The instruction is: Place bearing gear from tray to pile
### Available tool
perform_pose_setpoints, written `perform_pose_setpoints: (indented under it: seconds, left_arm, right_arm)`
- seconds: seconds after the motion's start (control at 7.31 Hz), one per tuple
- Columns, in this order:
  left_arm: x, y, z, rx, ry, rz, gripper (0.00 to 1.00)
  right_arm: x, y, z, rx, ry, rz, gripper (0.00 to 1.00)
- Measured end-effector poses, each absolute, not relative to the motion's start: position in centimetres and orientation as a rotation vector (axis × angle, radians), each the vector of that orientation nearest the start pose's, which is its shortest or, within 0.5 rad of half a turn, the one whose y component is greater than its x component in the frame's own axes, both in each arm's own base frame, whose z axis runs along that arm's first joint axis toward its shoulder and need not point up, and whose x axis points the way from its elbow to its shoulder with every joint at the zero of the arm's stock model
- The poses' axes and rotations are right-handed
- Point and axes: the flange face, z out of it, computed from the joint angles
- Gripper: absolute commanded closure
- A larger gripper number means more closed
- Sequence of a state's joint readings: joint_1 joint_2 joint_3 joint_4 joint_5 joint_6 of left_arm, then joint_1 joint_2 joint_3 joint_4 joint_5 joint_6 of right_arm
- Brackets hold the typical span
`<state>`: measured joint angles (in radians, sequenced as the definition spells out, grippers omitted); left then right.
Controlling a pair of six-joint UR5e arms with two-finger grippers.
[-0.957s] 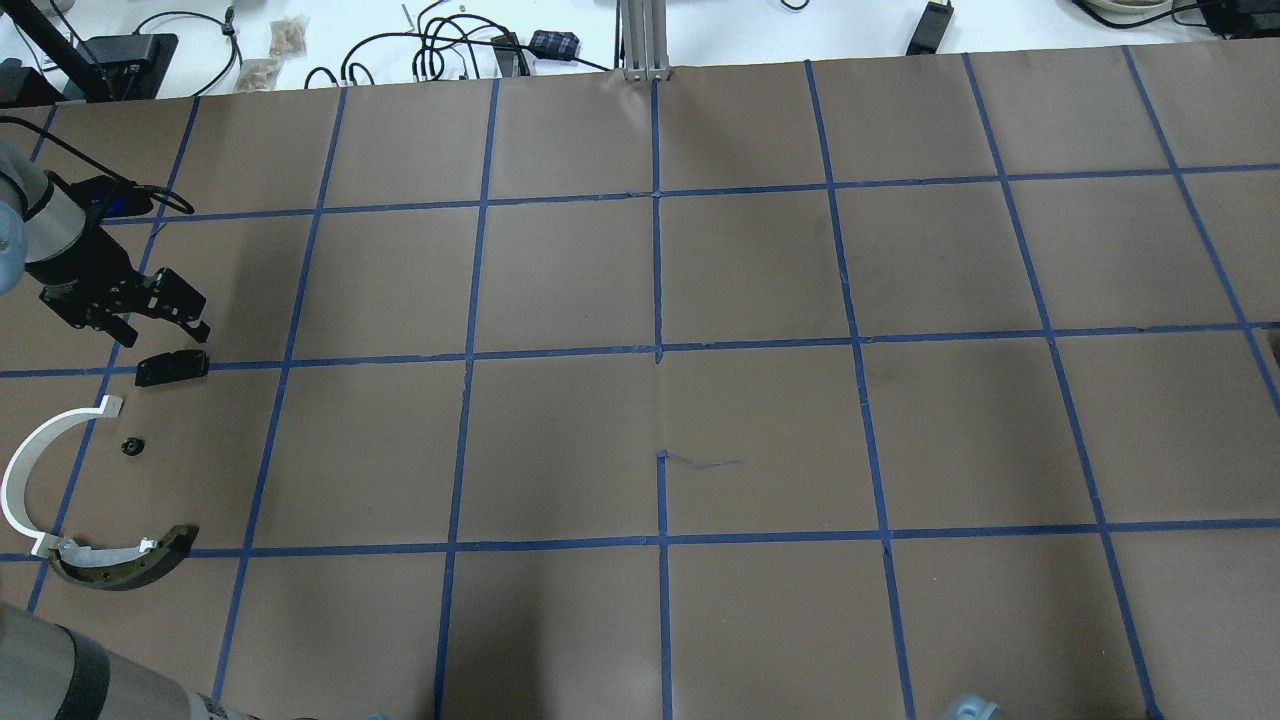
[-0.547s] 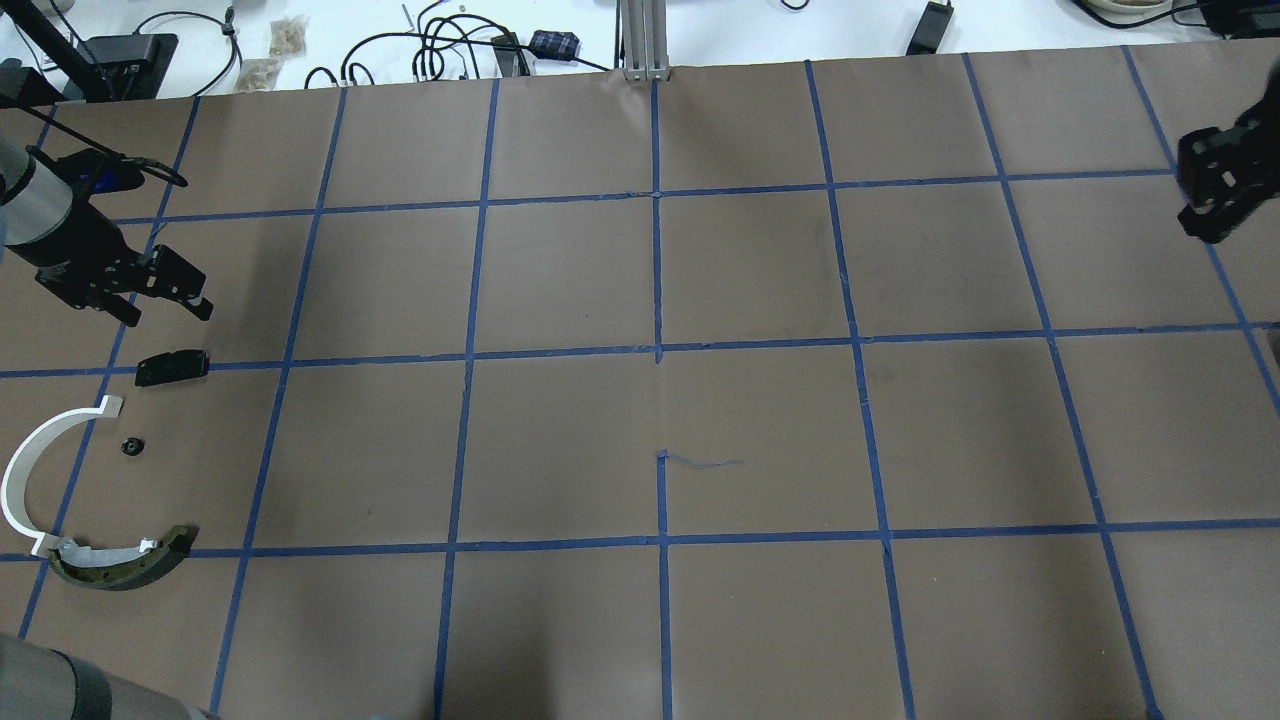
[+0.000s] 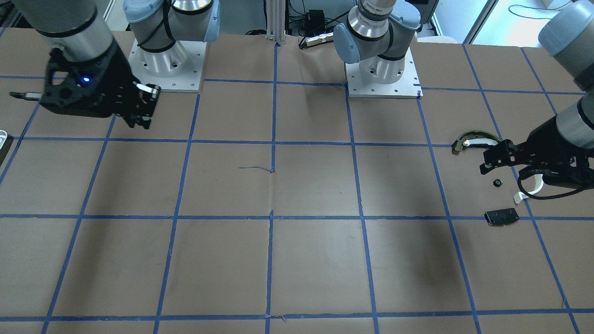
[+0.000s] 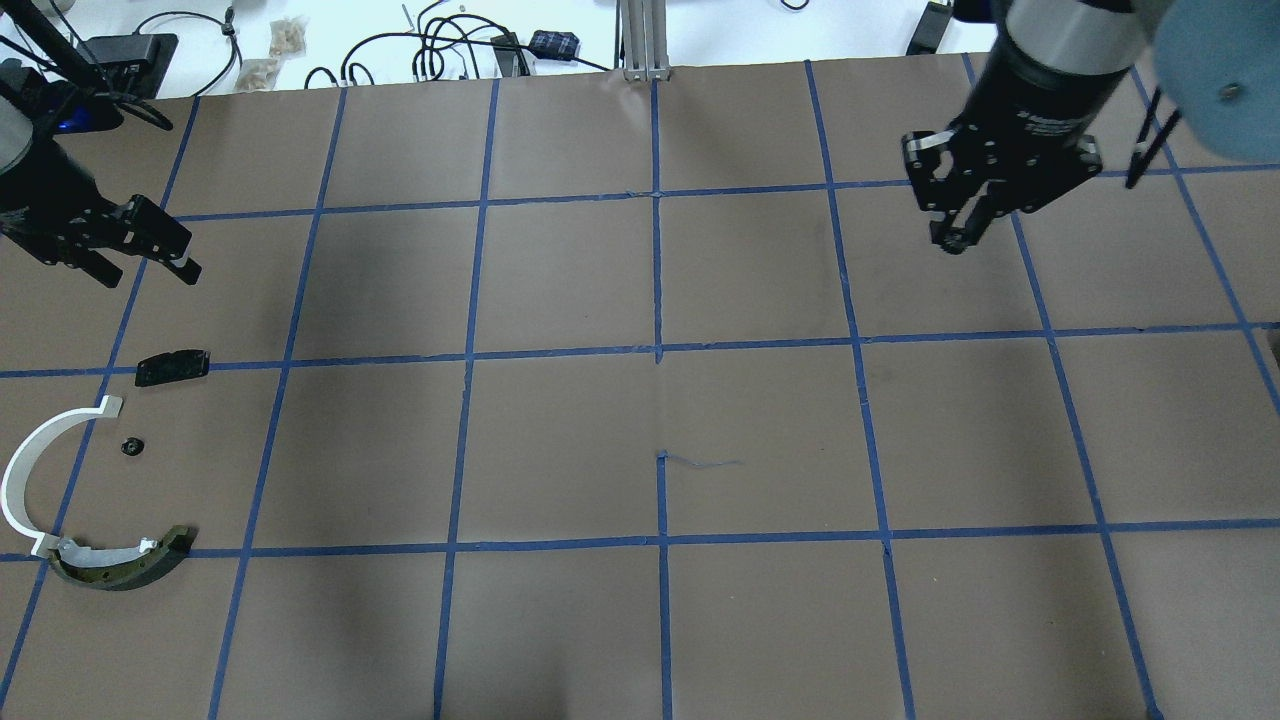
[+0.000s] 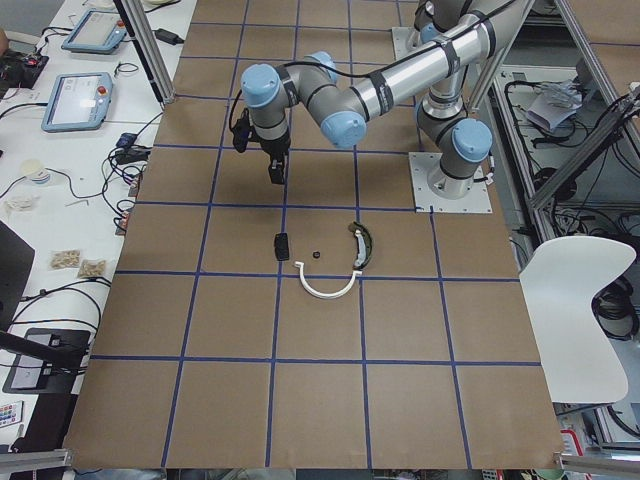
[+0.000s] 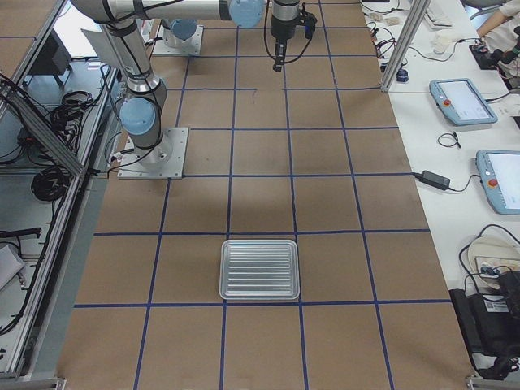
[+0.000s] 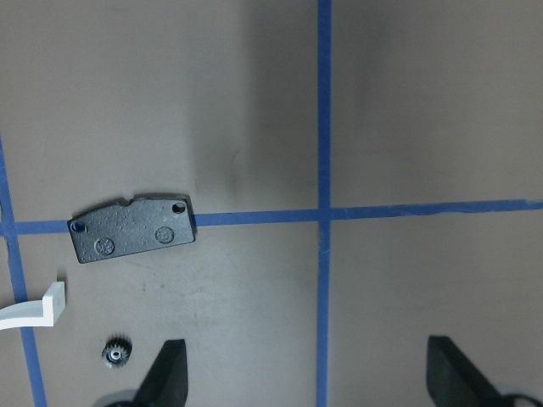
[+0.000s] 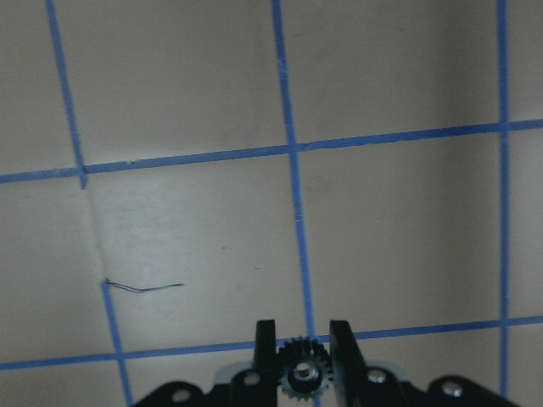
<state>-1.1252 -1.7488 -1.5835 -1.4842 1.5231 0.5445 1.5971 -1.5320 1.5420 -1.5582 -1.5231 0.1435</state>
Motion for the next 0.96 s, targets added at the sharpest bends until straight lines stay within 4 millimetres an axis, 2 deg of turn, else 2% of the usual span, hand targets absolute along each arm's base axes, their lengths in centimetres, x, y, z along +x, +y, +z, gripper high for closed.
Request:
perform_pose_setpoints:
  seconds: [0.14, 0.55, 0.82, 0.96]
  left_arm:
    - [9.0, -55.1, 41.1, 0.187, 3.223, 0.106, 0.00]
    - [5.4, -54.1, 42.5, 0.246, 3.231, 0.086, 0.00]
    - [2.7, -54.0, 42.6, 0.270, 3.227, 0.091, 0.00]
    - [1.9, -53.9, 42.7, 0.273, 3.225, 0.093, 0.00]
  right_arm:
    - [18.9, -50.6, 46.8, 0.231, 3.059, 0.037, 0.77]
    - [28.4, -50.7, 42.3, 0.219, 3.037, 0.016, 0.77]
    - [33.0, -50.9, 39.5, 0.180, 3.030, -0.041, 0.75]
    - [34.2, -50.8, 38.8, 0.165, 3.031, -0.054, 0.74]
